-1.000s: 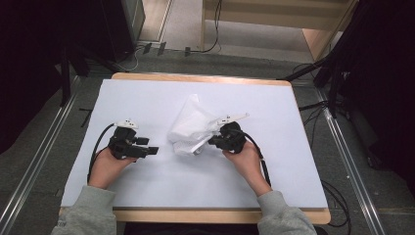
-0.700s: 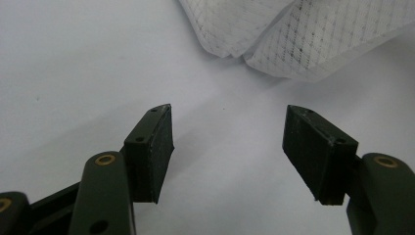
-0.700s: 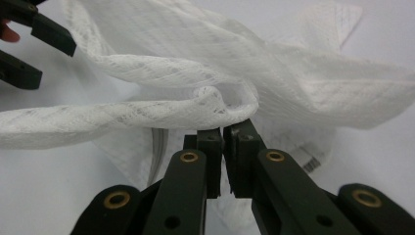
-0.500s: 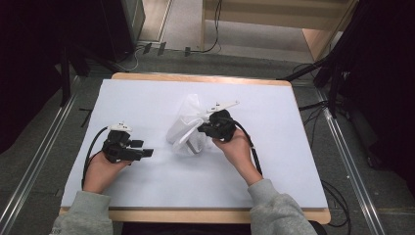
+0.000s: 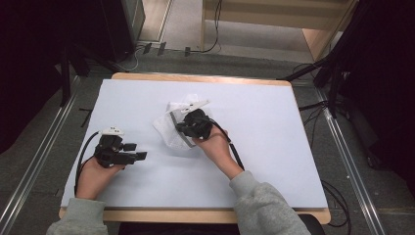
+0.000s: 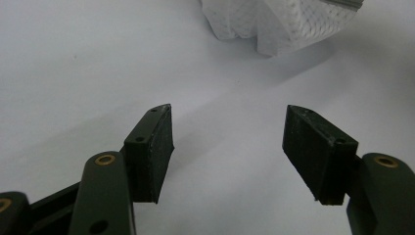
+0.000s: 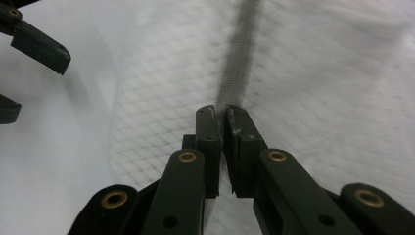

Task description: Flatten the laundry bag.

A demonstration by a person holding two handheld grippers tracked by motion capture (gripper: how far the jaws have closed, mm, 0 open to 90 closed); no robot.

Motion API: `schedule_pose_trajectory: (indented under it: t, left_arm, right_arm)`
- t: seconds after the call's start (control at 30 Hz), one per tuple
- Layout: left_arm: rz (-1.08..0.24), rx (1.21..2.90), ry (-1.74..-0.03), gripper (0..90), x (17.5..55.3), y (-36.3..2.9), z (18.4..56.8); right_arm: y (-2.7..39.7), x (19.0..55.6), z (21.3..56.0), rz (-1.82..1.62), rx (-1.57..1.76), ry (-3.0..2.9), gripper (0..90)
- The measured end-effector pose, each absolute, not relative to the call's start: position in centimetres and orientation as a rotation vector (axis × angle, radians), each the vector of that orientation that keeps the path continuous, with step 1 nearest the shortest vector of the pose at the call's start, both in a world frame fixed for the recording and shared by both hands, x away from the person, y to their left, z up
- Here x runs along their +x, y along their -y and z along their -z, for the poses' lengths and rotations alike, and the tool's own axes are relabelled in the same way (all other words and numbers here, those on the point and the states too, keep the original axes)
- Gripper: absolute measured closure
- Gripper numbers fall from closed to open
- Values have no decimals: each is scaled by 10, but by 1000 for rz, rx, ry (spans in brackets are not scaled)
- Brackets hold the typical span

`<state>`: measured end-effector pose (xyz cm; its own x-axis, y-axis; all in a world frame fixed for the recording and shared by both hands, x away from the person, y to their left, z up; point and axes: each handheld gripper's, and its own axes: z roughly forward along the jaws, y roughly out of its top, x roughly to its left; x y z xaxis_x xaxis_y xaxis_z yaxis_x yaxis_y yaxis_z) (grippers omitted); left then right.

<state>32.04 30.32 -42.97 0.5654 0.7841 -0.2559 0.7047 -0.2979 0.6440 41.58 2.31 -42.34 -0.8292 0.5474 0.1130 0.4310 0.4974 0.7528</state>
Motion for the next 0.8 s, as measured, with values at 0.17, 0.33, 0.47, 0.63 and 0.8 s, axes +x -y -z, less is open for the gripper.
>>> schedule_pose_trajectory:
  t: [0.17,0.33,0.47,0.63,0.8]
  left_arm:
    - [-134,2048,-1198,369,318,-305,430]
    - [-117,2038,-1202,370,321,-301,430]
    - [-115,2027,-1203,371,326,-297,430]
    - [-110,2022,-1203,371,338,-298,431]
    - [-106,2001,-1174,367,348,-299,431]
  right_arm:
    - [-36,420,432,-1229,855,-2638,867]
    - [-35,418,428,-1246,843,-2654,854]
    - [-21,413,414,-1266,834,-2650,831]
    - [2,407,408,-1256,858,-2638,771]
    - [22,405,413,-1224,903,-2634,718]
